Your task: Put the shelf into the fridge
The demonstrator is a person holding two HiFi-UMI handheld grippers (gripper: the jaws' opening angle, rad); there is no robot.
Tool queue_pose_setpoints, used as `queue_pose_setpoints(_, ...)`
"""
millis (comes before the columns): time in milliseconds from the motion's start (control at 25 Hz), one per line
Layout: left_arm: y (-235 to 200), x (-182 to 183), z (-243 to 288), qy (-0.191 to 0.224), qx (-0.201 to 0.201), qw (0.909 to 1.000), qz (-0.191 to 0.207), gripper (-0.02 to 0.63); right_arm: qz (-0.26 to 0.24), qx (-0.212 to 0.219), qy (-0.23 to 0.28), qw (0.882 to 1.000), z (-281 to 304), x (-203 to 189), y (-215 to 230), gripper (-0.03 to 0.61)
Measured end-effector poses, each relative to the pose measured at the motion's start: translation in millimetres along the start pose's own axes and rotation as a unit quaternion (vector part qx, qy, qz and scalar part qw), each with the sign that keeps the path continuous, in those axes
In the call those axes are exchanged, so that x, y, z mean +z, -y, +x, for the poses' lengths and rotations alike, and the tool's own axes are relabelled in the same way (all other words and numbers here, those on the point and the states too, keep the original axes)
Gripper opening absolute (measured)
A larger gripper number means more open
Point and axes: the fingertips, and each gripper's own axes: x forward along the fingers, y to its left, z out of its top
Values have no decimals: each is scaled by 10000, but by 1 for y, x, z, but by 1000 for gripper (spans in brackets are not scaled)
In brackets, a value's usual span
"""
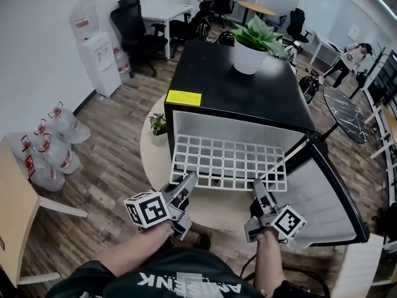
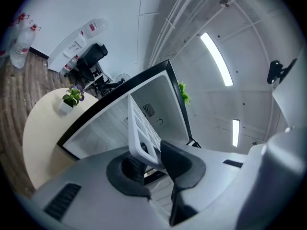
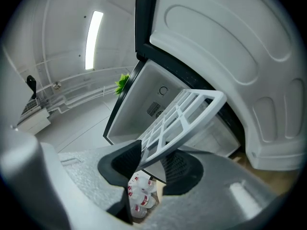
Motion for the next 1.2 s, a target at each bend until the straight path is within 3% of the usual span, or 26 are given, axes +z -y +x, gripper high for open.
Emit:
queue_pose_setpoints(680, -4, 5, 12, 117, 54, 9995, -283, 80, 91, 178, -27, 9998, 14, 6, -7, 124)
queue_pose_setpoints(760, -4, 8, 14, 143, 56, 9995, -287, 80, -140, -11, -55, 9999, 14, 11, -4, 124)
queue_pose_setpoints(800, -5, 10, 16, 162, 60, 9994, -290, 80, -478, -301, -121, 9983, 12, 16, 3, 124)
queue_pose_setpoints(920, -8, 18, 21, 215, 78, 9993, -289, 80, -1425, -1090, -298, 9833, 7, 30, 23, 124)
queue_pose_setpoints(1200, -15, 22, 31, 222, 93, 9996, -171, 81, -1228, -924, -158, 9880, 20, 31, 23, 123)
